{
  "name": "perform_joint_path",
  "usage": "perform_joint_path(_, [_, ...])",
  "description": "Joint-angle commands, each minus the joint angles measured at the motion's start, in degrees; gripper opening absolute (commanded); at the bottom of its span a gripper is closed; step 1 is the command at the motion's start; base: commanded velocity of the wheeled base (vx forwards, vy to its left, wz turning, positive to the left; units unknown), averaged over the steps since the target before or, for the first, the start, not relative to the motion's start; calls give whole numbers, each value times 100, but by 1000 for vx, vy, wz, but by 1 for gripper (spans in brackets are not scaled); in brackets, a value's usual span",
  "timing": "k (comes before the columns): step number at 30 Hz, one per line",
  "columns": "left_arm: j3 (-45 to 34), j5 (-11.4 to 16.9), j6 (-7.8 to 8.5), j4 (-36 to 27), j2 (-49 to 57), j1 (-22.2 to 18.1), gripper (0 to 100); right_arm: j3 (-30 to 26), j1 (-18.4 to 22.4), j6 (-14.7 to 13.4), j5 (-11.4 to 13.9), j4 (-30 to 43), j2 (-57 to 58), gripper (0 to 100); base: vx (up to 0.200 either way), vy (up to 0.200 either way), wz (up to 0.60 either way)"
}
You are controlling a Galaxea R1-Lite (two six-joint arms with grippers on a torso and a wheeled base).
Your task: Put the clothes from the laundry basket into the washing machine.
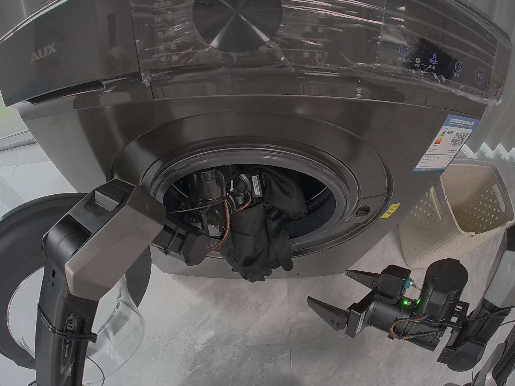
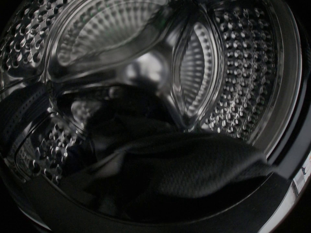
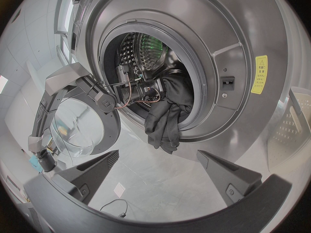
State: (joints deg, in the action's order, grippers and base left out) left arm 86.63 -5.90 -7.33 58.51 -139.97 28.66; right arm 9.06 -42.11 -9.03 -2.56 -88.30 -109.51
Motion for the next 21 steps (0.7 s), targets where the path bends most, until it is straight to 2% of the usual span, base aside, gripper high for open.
perform_joint_path(1, [-673, 80, -23, -350, 409, 122, 100, 8, -17, -2, 1, -3, -9, 100, 0, 0, 0])
perform_joint_path(10, [-1166, 230, -23, -701, 462, 201, 100, 17, -26, -2, 1, -3, -9, 100, 0, 0, 0])
perform_joint_path(11, [-1086, 221, -23, -710, 436, 201, 0, 26, -26, -2, -8, -3, -18, 100, 0, 0, 0])
perform_joint_path(15, [-700, 159, -94, -727, 313, 210, 0, 26, -34, -2, -8, -3, -88, 100, 0, 0, 0])
perform_joint_path(16, [-559, 142, -146, -727, 242, 201, 0, 26, -34, -2, -8, -3, -97, 100, 0, 0, 0])
perform_joint_path(19, [126, -271, -445, -648, -144, 166, 0, 26, -43, -2, -8, -3, -132, 100, 0, 0, 0])
perform_joint_path(21, [267, -324, -507, -640, -206, 149, 0, 26, -43, -2, -8, -3, -132, 100, 0, 0, 0])
